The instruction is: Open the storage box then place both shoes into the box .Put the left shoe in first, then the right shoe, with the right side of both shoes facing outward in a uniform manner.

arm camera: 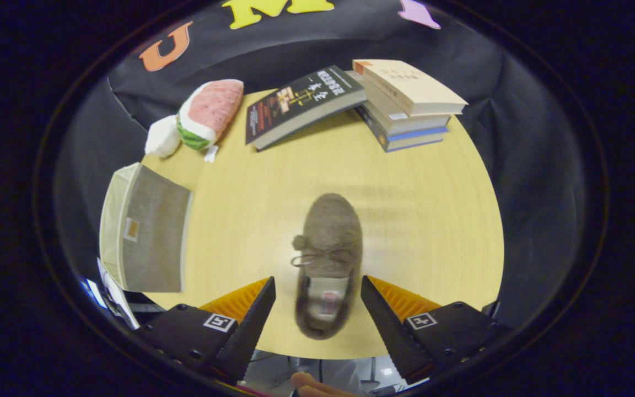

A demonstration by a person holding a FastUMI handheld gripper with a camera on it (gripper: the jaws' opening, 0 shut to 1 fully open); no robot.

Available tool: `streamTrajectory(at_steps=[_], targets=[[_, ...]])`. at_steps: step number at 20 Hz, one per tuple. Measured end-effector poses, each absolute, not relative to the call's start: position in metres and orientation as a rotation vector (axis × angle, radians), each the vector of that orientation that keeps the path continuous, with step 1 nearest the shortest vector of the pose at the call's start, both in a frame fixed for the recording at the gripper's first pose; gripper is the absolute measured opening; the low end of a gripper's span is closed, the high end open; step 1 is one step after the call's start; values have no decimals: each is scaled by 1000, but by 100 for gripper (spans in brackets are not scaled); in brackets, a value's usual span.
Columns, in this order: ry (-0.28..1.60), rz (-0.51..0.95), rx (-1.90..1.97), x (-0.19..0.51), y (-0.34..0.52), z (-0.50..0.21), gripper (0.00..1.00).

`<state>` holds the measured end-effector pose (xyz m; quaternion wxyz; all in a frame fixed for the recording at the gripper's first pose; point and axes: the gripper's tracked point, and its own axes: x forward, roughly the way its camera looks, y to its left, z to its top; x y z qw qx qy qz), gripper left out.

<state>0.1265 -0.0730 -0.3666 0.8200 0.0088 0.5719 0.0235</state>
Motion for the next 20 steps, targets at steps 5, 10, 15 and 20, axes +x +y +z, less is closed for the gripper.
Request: streamTrajectory(at_steps=[5,10,15,20], targets=[[1299,-26,-22,127,-113,-422,96],[1317,-13,-7,129,-116,-444,99],[1364,77,108,131,-94,-450,55],[1348,62,81,133,-85,-448,4]])
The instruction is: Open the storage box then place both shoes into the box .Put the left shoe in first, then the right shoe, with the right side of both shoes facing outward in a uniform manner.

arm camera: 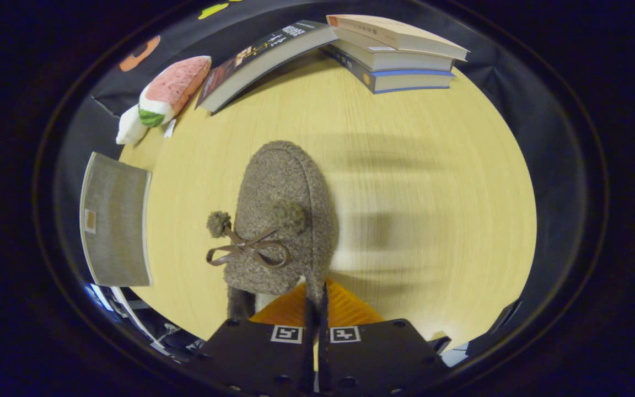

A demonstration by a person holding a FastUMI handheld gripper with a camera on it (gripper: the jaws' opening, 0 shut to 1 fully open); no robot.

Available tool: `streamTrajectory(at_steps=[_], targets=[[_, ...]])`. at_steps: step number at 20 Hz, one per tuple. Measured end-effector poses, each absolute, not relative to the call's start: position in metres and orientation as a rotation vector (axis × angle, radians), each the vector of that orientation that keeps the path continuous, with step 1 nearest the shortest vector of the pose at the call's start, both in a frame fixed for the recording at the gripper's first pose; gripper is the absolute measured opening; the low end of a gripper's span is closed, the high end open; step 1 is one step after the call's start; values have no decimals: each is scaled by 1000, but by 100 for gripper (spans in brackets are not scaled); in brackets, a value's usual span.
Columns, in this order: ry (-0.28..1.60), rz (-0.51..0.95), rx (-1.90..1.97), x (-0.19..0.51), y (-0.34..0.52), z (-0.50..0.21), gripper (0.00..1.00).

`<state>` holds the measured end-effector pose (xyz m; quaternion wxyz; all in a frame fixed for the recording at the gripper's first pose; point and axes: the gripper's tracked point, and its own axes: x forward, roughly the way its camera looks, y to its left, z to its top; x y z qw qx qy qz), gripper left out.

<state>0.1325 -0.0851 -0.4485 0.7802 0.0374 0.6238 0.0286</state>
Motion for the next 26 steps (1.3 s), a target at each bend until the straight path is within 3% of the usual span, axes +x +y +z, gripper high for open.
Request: streamTrajectory(at_steps=[6,11,20,26], targets=[[1319,-11,100,127,-88,-429,0],[1271,19,186,114,-52,-361,0],[1139,177,103,106,104,-253,0],[1158,260,93,97,216,-233,0]])
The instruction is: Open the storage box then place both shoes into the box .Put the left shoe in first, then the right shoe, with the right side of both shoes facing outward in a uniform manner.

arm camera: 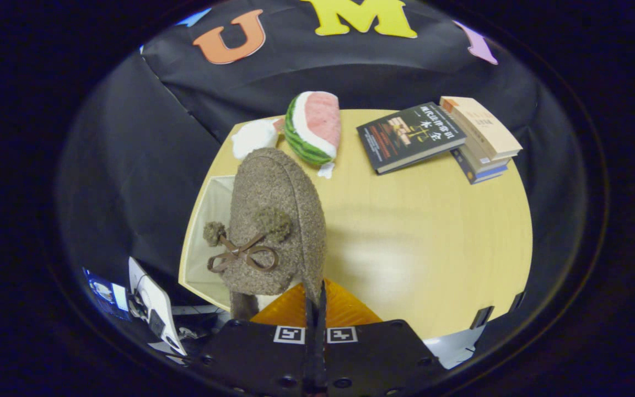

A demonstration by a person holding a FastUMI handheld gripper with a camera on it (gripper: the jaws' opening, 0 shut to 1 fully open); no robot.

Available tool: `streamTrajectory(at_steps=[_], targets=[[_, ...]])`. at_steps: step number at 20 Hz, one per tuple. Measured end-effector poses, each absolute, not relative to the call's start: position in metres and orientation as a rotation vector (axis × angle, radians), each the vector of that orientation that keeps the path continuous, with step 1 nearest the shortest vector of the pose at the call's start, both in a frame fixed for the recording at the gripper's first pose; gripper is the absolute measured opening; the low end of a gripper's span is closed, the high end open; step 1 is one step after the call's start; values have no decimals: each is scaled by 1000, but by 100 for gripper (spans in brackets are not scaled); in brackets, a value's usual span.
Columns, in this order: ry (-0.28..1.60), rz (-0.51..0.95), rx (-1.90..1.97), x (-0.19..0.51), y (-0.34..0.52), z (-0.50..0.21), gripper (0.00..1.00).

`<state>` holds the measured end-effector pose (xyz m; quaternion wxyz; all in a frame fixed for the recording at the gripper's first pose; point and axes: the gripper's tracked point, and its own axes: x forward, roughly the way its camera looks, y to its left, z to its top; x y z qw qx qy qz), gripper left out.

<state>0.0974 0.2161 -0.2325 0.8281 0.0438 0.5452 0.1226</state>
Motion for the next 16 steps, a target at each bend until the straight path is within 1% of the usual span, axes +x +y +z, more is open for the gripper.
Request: streamTrajectory(at_steps=[3,6,11,16], targets=[[1179,271,110,96,266,-236,0],[1209,240,103,101,301,-253,0],[1278,92,100,121,318,-305,0],[1342,-30,68,123,310,-347,0]])
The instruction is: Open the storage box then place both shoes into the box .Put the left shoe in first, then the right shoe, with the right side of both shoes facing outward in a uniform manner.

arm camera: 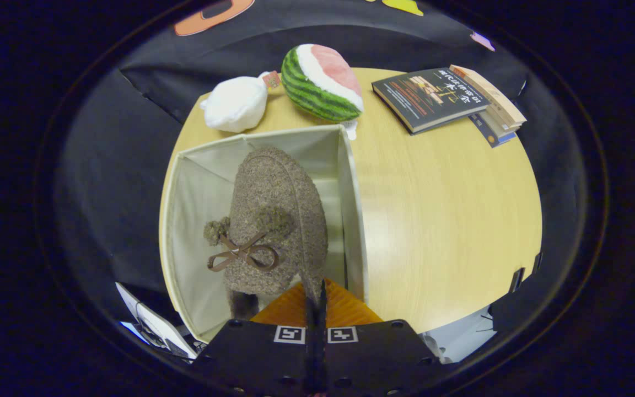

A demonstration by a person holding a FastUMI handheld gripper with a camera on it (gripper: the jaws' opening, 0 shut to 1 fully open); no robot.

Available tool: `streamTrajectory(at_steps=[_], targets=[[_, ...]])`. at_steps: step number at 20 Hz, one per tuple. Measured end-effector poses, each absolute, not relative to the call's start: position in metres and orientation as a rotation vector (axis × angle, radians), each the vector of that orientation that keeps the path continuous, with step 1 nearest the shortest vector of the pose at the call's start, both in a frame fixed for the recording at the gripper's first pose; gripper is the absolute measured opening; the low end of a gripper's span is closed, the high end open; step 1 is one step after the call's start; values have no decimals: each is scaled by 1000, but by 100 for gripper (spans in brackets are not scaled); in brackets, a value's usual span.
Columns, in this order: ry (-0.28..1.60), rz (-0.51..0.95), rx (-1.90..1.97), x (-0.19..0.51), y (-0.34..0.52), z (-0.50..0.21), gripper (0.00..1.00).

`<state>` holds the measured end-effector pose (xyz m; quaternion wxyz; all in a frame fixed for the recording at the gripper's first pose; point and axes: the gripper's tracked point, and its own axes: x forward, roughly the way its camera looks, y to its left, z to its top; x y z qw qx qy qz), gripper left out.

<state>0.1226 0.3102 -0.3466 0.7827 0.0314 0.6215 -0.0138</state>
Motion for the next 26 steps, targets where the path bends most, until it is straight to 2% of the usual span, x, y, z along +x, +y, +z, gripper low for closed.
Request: streamTrajectory(at_steps=[9,14,15,16,18,22,23,26], targets=[[1334,-197,-19,140,301,-373,1],[1307,-165,8,139,310,-370,7],[1298,-162,21,138,311,-367,14],[1288,-148,49,137,316,-362,17],[1266,-132,42,134,318,-350,34],[1177,-75,13,129,320,-316,54],[1152,-62,6,127,318,-305,65],[1074,-31,-3,123,308,-275,82]])
